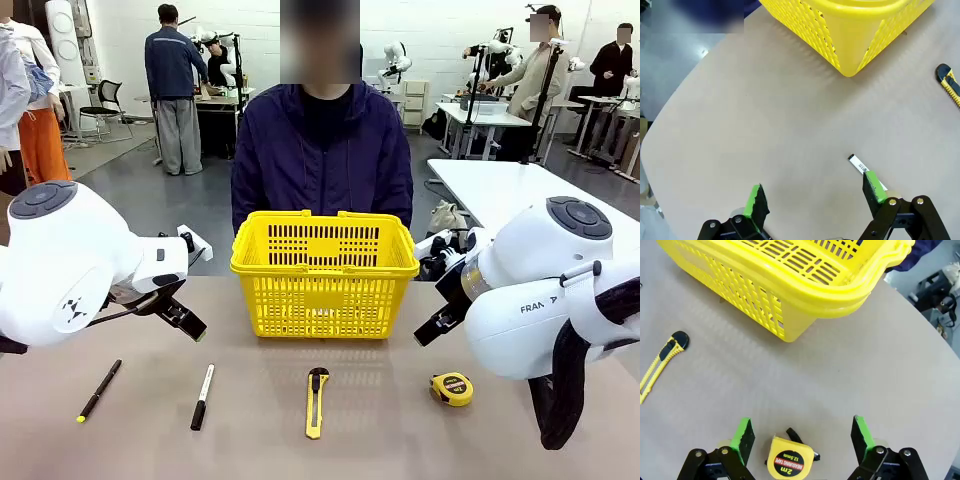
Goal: Place the items the person wants into the basket.
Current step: Pick up the item the person points to and place it in the Market Basket.
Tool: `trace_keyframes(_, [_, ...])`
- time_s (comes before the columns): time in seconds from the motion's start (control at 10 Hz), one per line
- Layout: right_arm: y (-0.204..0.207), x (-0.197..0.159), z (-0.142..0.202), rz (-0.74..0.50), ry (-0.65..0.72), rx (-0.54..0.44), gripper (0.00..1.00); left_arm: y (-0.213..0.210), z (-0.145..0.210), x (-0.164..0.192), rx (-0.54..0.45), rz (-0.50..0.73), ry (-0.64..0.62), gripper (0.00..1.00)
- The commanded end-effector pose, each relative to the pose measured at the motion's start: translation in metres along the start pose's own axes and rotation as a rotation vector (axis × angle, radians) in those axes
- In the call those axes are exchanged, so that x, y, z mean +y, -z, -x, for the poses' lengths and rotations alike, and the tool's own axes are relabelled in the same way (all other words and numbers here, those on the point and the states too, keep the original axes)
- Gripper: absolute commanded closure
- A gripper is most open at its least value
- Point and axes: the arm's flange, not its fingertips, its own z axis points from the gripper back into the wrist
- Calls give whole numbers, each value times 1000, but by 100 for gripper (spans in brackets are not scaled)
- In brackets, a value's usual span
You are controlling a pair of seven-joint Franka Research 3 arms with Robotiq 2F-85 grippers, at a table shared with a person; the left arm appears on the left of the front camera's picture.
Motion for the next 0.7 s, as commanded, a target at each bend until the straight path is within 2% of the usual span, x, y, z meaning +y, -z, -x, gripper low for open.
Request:
trace_keyframes(0.0, [0, 0, 0, 0, 0, 0, 0, 0, 0, 0, 0, 0, 0, 0])
trace_keyframes(0.6, [0, 0, 0, 0, 0, 0, 0, 0, 0, 0, 0, 0, 0, 0])
